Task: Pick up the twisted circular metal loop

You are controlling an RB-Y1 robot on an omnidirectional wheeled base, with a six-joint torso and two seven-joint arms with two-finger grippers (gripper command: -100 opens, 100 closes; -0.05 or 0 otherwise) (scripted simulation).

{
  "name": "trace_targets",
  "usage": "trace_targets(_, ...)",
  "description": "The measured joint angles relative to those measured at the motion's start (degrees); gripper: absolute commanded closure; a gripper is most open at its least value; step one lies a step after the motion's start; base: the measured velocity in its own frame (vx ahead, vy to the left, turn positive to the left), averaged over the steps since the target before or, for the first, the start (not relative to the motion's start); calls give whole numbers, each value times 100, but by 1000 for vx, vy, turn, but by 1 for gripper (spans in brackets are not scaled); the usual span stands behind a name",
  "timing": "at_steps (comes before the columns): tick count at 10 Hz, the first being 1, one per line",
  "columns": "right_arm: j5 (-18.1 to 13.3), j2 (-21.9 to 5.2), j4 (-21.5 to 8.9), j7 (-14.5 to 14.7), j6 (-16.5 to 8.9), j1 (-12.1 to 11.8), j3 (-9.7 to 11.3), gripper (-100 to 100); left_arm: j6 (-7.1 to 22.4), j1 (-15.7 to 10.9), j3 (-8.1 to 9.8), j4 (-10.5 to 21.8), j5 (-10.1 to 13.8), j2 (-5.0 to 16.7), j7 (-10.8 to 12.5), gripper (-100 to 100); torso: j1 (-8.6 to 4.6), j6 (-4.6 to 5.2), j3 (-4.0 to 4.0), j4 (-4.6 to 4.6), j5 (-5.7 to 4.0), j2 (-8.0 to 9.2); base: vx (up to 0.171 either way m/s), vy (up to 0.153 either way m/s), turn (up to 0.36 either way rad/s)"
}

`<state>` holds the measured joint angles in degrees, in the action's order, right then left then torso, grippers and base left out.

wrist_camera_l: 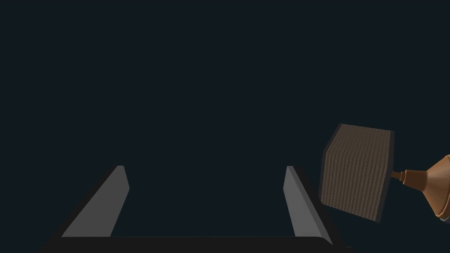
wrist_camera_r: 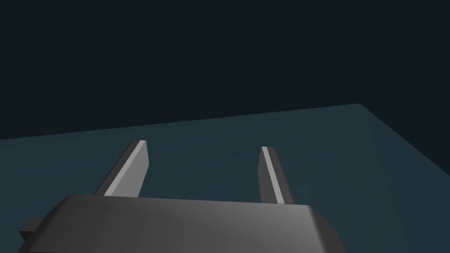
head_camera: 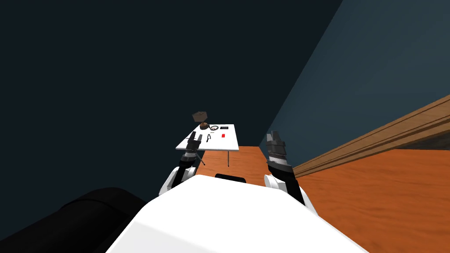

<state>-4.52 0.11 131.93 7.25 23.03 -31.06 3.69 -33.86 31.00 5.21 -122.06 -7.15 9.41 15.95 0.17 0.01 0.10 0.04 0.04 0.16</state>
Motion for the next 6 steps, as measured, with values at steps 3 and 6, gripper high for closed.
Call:
trace_targets(3, 0, 0, 0, 0, 0, 0, 0, 0, -87, 168, 286, 189, -399, 106, 404, -100, 1, 1, -1, 0, 0, -2, -43, 44, -149)
trace_targets(6, 0, 0, 0, 0, 0, 0, 0, 0, -167, 406, 628, 344, -814, 218, 850, -100, 0, 0, 0, 0, 0, -1, -38, 33, -103)
